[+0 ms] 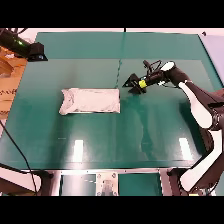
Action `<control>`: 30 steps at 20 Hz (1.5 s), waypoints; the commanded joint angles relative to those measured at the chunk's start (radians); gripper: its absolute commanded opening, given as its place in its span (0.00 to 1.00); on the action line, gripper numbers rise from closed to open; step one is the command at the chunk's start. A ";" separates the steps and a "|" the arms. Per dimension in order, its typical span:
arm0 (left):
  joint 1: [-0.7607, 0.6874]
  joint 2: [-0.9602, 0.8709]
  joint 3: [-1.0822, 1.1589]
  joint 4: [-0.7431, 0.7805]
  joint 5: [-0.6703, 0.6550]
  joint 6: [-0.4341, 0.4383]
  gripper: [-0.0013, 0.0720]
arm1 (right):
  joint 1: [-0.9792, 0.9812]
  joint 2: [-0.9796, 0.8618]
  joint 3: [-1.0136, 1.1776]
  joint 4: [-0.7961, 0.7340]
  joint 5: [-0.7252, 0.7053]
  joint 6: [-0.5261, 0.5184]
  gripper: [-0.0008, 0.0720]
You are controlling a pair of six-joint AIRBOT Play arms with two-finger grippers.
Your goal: Fold the shirts.
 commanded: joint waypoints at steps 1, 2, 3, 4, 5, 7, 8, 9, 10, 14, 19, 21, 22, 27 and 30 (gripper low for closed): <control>0.000 0.001 0.000 -0.003 0.000 -0.001 0.04 | 0.054 -0.010 -0.074 -0.025 -0.064 -0.038 0.83; 0.000 0.000 0.000 -0.003 0.000 -0.001 0.04 | 0.094 -0.016 -0.092 -0.018 -0.089 -0.039 0.83; 0.000 0.000 0.000 -0.003 -0.001 0.000 0.04 | 0.135 -0.021 -0.102 -0.010 -0.102 -0.055 0.83; 0.000 0.001 0.000 -0.003 -0.002 0.000 0.04 | 0.170 -0.023 -0.103 -0.003 -0.111 -0.057 0.83; 0.000 0.000 0.000 -0.003 -0.003 0.000 0.04 | 0.201 -0.023 -0.101 0.008 -0.121 -0.057 0.83; 0.000 0.000 0.000 -0.003 -0.005 0.001 0.04 | 0.246 -0.023 -0.092 0.015 -0.148 -0.056 0.83; 0.000 0.001 0.000 -0.003 -0.006 0.001 0.04 | 0.256 -0.023 -0.082 0.016 -0.158 -0.054 0.63; 0.000 0.000 0.000 -0.003 -0.008 0.001 0.04 | 0.258 -0.023 -0.065 0.017 -0.158 -0.051 0.20; 0.000 0.000 0.000 -0.003 -0.008 0.002 0.04 | 0.258 -0.022 -0.041 0.027 -0.154 -0.048 0.03; 0.000 0.000 0.000 -0.003 -0.011 0.001 0.04 | 0.230 0.011 0.127 0.027 -0.091 -0.016 0.03; 0.000 0.000 0.000 -0.003 -0.032 0.001 0.04 | 0.018 0.187 0.287 -0.021 -0.024 0.072 0.03; 0.000 0.000 0.000 -0.003 -0.038 0.001 0.04 | -0.122 0.270 0.290 -0.044 0.011 0.114 0.03; 0.000 0.000 0.000 -0.003 -0.038 0.001 0.04 | -0.194 0.307 0.290 -0.072 0.039 0.133 0.03; 0.000 0.000 0.000 -0.003 -0.037 0.001 0.04 | -0.584 0.447 0.290 -0.171 0.132 0.207 0.03; 0.000 0.000 0.000 -0.003 -0.037 0.001 0.04 | -0.793 0.482 0.290 -0.182 0.178 0.238 0.03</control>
